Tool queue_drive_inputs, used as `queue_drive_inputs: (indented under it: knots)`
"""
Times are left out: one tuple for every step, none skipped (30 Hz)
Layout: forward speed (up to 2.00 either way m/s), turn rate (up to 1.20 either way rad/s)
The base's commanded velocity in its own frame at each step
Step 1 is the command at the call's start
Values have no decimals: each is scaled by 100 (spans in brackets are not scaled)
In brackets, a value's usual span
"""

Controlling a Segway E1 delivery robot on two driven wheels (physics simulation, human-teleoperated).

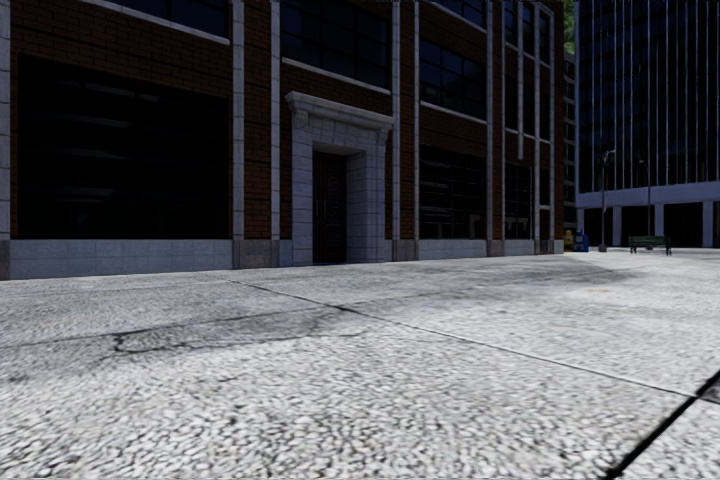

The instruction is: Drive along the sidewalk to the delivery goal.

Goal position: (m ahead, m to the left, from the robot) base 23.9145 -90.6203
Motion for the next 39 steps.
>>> queue_drive_inputs:
  knots:
    - [96, 0]
    - [101, 0]
    - [103, 0]
    - [103, 0]
    - [104, 0]
    - [106, 0]
    - [109, 0]
    - [109, 0]
    - [110, 0]
    - [111, 0]
    - [111, 0]
    - [111, 0]
    - [111, -3]
    - [111, -3]
    - [113, -5]
    - [116, -6]
    - [118, -6]
    - [118, -6]
    - [122, -6]
    - [127, -6]
    - [127, -6]
    - [128, -7]
    - [130, -8]
    - [130, -8]
    - [139, -9]
    - [146, -9]
    - [152, -10]
    - [152, -10]
    - [154, -11]
    - [154, -12]
    - [154, -12]
    - [154, -12]
    - [154, -13]
    - [156, -14]
    - [156, -14]
    - [157, -20]
    - [161, -23]
    - [163, -23]
    - [163, -23]
